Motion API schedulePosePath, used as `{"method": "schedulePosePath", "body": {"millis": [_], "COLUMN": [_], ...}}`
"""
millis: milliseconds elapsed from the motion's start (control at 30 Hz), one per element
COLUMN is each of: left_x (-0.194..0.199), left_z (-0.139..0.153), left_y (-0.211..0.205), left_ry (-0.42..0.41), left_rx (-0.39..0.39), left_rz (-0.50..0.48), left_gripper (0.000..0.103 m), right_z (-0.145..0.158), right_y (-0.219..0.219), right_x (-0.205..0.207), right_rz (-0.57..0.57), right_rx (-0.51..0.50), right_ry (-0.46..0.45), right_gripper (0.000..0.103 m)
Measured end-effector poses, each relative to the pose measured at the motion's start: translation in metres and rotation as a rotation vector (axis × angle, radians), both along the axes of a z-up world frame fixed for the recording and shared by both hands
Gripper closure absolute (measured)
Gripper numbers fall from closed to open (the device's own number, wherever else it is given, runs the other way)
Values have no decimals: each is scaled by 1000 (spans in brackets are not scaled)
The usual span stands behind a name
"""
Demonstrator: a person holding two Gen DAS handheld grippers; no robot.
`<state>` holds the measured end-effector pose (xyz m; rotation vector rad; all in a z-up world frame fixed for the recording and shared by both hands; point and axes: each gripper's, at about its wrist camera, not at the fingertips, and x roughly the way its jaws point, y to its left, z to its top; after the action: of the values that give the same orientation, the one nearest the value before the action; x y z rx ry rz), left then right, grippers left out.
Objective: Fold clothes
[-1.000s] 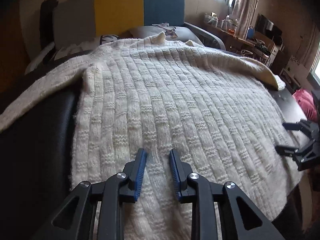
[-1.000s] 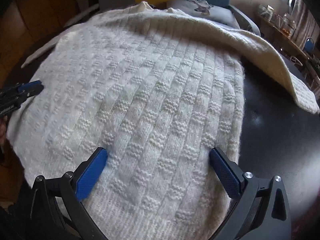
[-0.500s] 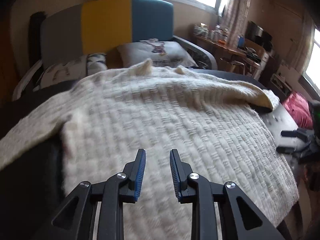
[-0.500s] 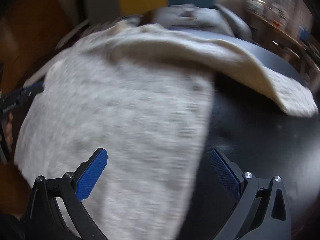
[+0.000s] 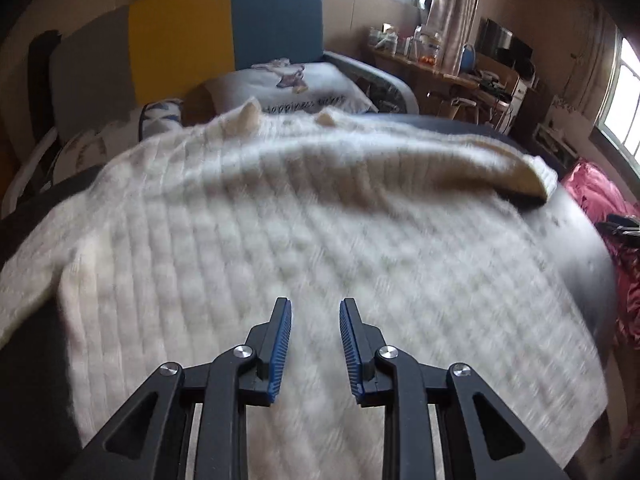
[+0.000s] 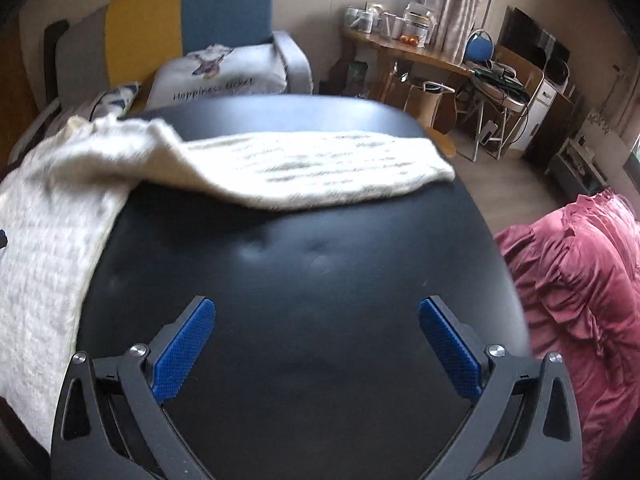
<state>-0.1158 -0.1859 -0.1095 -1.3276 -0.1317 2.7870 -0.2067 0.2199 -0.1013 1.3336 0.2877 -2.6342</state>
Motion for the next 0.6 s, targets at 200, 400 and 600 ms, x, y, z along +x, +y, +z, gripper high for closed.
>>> {"method": "schedulePosePath", "body": {"millis": [200, 400, 600], "left_x": [-82, -172, -185], "left_z": [38, 8, -30], "left_y": [19, 42, 42], "left_ry": [92, -17, -48], "left_rx": [34, 24, -2], "left_rz": [-74, -87, -66], "left_gripper": [78, 78, 78], "right_z": [-3, -4, 4], "right_y": [-8, -24, 20], "right_x": [-56, -62, -72], "right_rz": [-30, 86, 34], "right_rx": [10, 107, 106], "right_ry": [-37, -10, 4], "right_gripper": [0, 0, 0]}}
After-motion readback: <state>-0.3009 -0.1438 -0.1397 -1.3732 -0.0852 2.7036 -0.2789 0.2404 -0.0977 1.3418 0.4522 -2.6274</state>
